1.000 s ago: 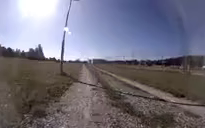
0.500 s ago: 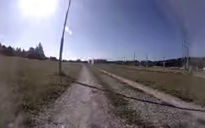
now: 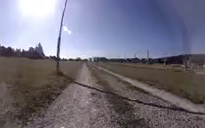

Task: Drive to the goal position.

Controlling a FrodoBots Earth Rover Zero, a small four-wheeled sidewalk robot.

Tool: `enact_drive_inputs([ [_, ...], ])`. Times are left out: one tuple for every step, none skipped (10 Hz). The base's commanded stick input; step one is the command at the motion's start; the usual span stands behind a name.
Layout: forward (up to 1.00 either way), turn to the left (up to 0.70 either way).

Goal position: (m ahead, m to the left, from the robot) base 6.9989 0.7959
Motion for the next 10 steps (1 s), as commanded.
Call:
enact_drive_inputs([
  [0.0,0.0],
  [0.0,0.0],
  [0.0,0.0],
  [0.0,0.0],
  [0.0,0.0],
  [0.0,0.0],
  [0.0,0.0],
  [0.0,0.0],
  [0.0,0.0],
  [0.33,0.0],
])
